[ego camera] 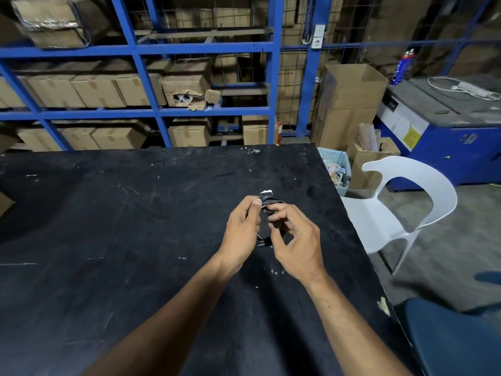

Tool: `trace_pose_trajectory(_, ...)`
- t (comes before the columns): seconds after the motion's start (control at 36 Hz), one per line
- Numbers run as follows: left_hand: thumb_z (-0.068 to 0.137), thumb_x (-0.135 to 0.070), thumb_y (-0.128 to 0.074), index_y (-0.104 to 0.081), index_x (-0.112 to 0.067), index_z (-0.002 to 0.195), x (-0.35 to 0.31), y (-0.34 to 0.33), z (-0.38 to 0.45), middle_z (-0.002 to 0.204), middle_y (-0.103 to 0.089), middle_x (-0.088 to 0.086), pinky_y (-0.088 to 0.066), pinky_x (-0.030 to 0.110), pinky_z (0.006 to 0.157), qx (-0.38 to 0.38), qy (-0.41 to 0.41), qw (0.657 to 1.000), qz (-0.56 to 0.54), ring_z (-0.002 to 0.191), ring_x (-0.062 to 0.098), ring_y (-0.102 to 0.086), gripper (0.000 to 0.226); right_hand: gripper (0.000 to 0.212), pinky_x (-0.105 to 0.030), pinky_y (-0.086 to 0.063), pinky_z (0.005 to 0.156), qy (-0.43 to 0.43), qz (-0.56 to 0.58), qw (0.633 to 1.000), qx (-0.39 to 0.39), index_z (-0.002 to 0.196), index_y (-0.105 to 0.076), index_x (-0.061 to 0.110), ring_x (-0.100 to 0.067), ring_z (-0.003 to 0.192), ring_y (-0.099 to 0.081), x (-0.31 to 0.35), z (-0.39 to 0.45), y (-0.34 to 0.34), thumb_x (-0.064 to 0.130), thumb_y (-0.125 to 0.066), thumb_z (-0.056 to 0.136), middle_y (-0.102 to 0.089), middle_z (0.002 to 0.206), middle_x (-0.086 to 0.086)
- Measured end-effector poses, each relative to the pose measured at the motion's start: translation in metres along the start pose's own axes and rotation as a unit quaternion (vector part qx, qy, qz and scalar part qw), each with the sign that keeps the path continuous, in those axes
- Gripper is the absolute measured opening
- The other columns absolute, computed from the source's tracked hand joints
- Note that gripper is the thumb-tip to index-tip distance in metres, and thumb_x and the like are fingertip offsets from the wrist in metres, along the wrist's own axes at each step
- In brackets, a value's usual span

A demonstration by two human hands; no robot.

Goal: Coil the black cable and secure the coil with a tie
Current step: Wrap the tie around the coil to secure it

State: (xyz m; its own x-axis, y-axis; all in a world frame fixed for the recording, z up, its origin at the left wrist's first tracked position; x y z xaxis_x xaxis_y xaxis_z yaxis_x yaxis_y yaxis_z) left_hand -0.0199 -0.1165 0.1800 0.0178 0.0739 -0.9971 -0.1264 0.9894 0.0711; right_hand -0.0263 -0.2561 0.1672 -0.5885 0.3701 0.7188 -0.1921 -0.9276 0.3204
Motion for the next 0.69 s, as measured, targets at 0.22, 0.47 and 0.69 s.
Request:
trace_pose_trajectory(0.22,0.11,-0.033,-0.046,-0.071,-0.028,0.115,0.005,0.007,-0.008,0.062,-0.057,-0.028,-0.036,0.023,0.063,0.02,-0.047,0.997,0.049,0.058,-0.006,-0.05,0.026,0.011,-0.032,-0.061,0.064,0.068,-0.112,0.991,-0.023,0.098,-0.078,0.006,-0.013,0.075,-0.074,0.017,0.002,0.014,-0.002,-0.072,0.092,-0.078,0.095,-0.001)
trace_pose_trajectory(0.47,0.109,-0.037,-0.047,-0.07,-0.038,0.114,-0.007,0.008,-0.01,0.1,-0.078,-0.013,-0.055,0.035,0.085,0.022,-0.054,0.982,0.179,0.089,0.02,-0.071,0.024,0.006,-0.032,-0.059,0.059,0.106,-0.147,0.983,-0.037,0.088,-0.079,0.005,-0.015,0.069,-0.071,0.026,0.01,0.029,0.002,-0.076,0.092,-0.075,0.088,-0.003)
trace_pose_trajectory(0.69,0.108,-0.041,-0.047,-0.059,-0.039,0.112,-0.002,0.014,-0.012,0.09,-0.075,-0.003,-0.048,0.031,0.065,0.082,-0.086,0.967,0.226,0.056,0.009,-0.054,0.013,0.015,-0.028,-0.062,0.075,-0.052,-0.042,0.992,0.109,0.092,-0.075,0.012,-0.008,0.077,-0.078,0.016,0.032,0.045,-0.002,-0.075,0.09,-0.077,0.084,0.003)
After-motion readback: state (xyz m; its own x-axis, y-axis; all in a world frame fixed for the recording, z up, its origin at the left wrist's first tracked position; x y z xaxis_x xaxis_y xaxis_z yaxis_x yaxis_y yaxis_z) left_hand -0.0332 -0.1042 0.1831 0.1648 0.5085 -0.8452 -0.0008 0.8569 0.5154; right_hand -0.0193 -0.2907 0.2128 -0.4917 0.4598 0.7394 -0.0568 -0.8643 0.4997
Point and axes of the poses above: each hand's wrist, its own z-axis towards the middle knuckle, its own y-axis out of the back of the hand, x = y × z, the point moved 1 cm from there along z, towards the middle knuckle
